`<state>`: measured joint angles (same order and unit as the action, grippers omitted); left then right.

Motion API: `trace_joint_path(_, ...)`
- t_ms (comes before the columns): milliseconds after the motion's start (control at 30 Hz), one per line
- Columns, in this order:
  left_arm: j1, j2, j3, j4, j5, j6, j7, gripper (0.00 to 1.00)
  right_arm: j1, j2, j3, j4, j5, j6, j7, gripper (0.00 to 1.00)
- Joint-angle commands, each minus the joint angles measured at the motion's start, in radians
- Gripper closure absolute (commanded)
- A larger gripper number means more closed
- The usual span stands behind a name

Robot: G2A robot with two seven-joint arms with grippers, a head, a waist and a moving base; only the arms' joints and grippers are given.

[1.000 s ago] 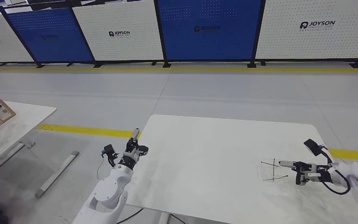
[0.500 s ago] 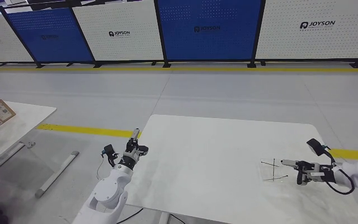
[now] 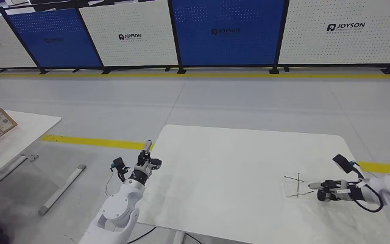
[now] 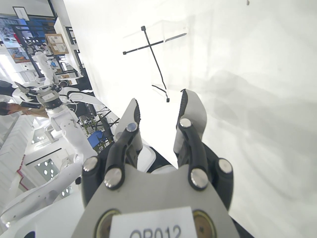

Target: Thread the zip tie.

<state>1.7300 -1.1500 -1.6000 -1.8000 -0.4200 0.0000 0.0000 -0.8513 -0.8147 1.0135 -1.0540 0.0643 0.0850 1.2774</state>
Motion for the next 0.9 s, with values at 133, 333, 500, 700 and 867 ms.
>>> trace_joint_path(133, 0.0, 0.0, 0.0, 0.0, 0.0, 0.0, 0.0, 0.0, 0.003, -0.006, -0.018, 0.004, -0.027, 0.018, 0.004, 0.7)
trace_joint_path(333, 0.0, 0.0, 0.0, 0.0, 0.0, 0.0, 0.0, 0.0, 0.014, -0.011, -0.026, 0.014, -0.035, 0.02, 0.007, 0.71)
trace_joint_path(500, 0.0, 0.0, 0.0, 0.0, 0.0, 0.0, 0.0, 0.0, 0.024, -0.016, -0.03, 0.023, -0.04, 0.025, 0.006, 0.79)
trace_joint_path(700, 0.0, 0.0, 0.0, 0.0, 0.0, 0.0, 0.0, 0.0, 0.037, -0.024, -0.047, 0.033, -0.055, 0.034, 0.006, 0.85)
trace_joint_path(867, 0.0, 0.0, 0.0, 0.0, 0.0, 0.0, 0.0, 0.0, 0.047, -0.031, -0.054, 0.049, -0.055, 0.03, 0.0, 0.82)
